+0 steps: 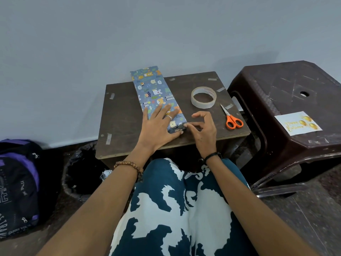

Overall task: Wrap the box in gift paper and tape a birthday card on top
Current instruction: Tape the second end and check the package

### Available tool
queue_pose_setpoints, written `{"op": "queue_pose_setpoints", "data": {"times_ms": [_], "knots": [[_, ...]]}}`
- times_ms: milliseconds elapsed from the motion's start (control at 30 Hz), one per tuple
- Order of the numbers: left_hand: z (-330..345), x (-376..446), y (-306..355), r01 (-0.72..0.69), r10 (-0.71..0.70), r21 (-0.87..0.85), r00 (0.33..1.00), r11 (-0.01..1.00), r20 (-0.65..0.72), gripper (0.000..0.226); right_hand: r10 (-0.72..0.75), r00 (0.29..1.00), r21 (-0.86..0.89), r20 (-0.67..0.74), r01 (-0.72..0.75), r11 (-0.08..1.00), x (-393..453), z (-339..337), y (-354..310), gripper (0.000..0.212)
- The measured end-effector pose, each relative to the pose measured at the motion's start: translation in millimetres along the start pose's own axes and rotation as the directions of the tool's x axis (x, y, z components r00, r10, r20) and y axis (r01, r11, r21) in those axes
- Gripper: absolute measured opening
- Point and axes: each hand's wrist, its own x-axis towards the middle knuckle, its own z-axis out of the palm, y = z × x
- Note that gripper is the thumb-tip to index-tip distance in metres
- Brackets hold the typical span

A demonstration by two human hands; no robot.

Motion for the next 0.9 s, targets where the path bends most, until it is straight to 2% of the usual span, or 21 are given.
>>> {"op": "queue_pose_setpoints", "data": {"times_ms": [167,300,467,700,833,900], "knots": [[0,3,4,0.026,-0.026,0.017,0.999,1.0,-0.021,0.066,0.04,0.999,0.077,0.017,-0.041,0.996,4,-2,-1,0.027],[0,4,4,0.031,-0.031,-0.016,0.999,0.999,0.008,0.069,0.017,0.999,0.055,0.043,-0.019,0.998,5,-5,4,0.021],[0,3,3,0.032,-0.031,-0.041,0.999,0.999,0.029,0.071,-0.111,0.992,-0.067,0.066,0.115,0.991,8,-7,10,0.013],[-3,2,3,0.03,-0.026,-0.048,0.997,0.998,0.069,0.074,0.062,0.996,0.13,0.066,-0.07,0.989,5,-3,3,0.016],[-3,2,3,0.024,-0.02,-0.048,0.997,0.999,0.068,0.067,-0.024,0.988,0.019,0.154,0.021,1.0,0,-7,0,0.018],[-3,2,2,0.02,-0.017,-0.041,0.997,0.999,0.069,0.067,-0.047,0.98,-0.059,0.193,0.059,0.997,0,-4,3,0.026]]}}
